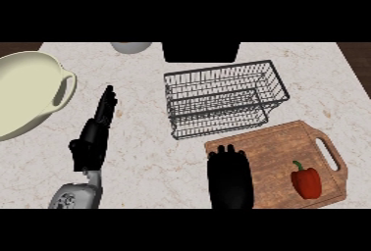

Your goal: Pick the lemon from the cutting board and place it in the tiered basket

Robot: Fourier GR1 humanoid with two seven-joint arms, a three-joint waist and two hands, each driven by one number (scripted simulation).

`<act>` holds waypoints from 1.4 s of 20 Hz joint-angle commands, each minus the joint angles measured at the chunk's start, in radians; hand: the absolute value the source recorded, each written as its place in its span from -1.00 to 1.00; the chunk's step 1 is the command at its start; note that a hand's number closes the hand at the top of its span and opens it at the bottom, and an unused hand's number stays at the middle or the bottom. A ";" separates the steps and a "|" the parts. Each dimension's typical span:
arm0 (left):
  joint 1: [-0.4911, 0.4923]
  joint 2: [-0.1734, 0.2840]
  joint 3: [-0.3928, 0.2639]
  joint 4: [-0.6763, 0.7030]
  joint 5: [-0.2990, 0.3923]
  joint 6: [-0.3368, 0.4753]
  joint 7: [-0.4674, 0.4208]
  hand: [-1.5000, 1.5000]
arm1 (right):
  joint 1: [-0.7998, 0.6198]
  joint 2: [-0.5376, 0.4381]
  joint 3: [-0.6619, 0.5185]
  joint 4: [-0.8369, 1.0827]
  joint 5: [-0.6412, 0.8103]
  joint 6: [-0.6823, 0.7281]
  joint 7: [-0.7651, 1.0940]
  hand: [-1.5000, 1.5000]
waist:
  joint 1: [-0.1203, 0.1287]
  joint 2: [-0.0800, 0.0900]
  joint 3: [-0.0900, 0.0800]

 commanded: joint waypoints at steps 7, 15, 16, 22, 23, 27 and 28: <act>-0.016 -0.020 -0.037 -0.002 -0.023 0.038 0.016 0.00 | -0.228 0.008 0.154 -0.383 -0.116 0.229 0.471 1.00 | 0.005 0.003 0.000; -0.051 0.001 0.002 0.011 -0.004 0.004 0.024 0.00 | -0.351 0.007 0.015 -0.443 -0.241 0.289 0.528 1.00 | 0.005 0.004 -0.001; -0.026 -0.018 -0.015 -0.005 -0.005 0.010 0.029 0.00 | -0.390 0.007 -0.027 -0.436 -0.275 0.256 0.525 1.00 | 0.019 0.004 -0.002; -0.057 0.012 0.003 0.045 0.009 -0.017 0.003 0.00 | -0.551 0.008 -0.132 -0.350 -0.447 0.135 0.612 1.00 | 0.026 0.008 -0.002; -0.016 -0.010 -0.028 0.024 -0.001 -0.010 -0.015 0.00 | -0.587 0.008 -0.157 -0.310 -0.473 0.142 0.616 1.00 | 0.032 0.007 -0.001; -0.026 -0.009 -0.015 0.028 -0.005 0.003 -0.018 0.00 | -0.714 0.008 -0.282 -0.218 -0.518 0.145 0.603 1.00 | 0.021 0.008 0.000; -0.026 0.014 0.002 -0.005 0.011 -0.014 0.016 0.00 | -0.739 0.008 -0.280 -0.190 -0.512 0.138 0.611 1.00 | 0.024 0.006 0.001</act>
